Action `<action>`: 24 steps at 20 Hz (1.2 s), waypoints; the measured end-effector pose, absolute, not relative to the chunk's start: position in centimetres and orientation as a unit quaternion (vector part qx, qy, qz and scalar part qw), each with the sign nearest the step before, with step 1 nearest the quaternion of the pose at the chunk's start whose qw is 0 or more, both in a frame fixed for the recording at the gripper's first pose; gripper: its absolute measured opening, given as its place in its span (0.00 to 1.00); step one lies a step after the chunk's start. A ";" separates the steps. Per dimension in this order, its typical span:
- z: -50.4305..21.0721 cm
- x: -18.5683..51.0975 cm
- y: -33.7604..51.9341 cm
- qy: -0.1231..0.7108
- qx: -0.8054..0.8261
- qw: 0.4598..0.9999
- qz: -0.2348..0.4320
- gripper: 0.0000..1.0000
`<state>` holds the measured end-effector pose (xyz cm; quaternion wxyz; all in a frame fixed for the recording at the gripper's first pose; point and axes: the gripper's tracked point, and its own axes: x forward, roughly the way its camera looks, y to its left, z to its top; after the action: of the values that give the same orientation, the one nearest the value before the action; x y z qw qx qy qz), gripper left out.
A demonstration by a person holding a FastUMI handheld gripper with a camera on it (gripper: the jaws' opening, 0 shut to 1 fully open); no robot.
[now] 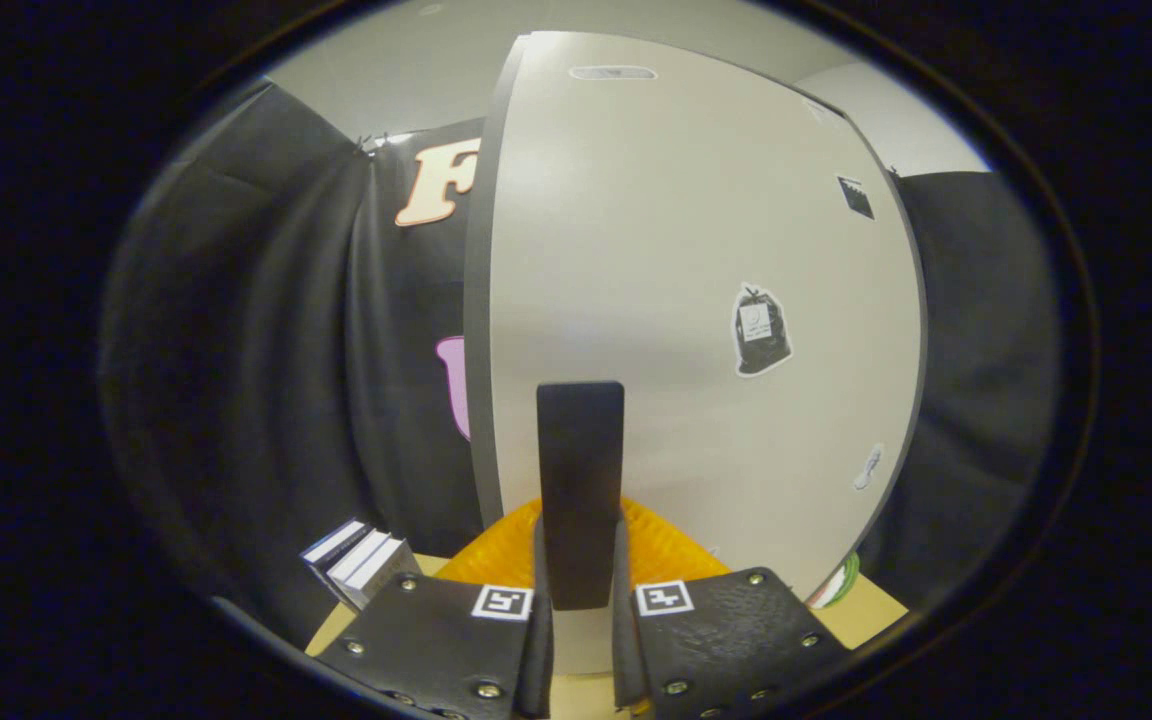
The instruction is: Open the shoe cabinet door, grab the shoes and put them into the shoe cabinet, then close the shoe cabinet door.
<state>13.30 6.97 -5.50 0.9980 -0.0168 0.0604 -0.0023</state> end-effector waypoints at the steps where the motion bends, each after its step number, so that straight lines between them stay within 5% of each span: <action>1: -5.4 12.9 6.8 0.060 -0.015 0.998 0.000 0.24; 24: -4.3 -2.5 -6.6 0.045 -0.036 0.995 0.087 0.23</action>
<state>-2.54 -6.61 -4.28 0.9945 -0.0356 0.0451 0.0874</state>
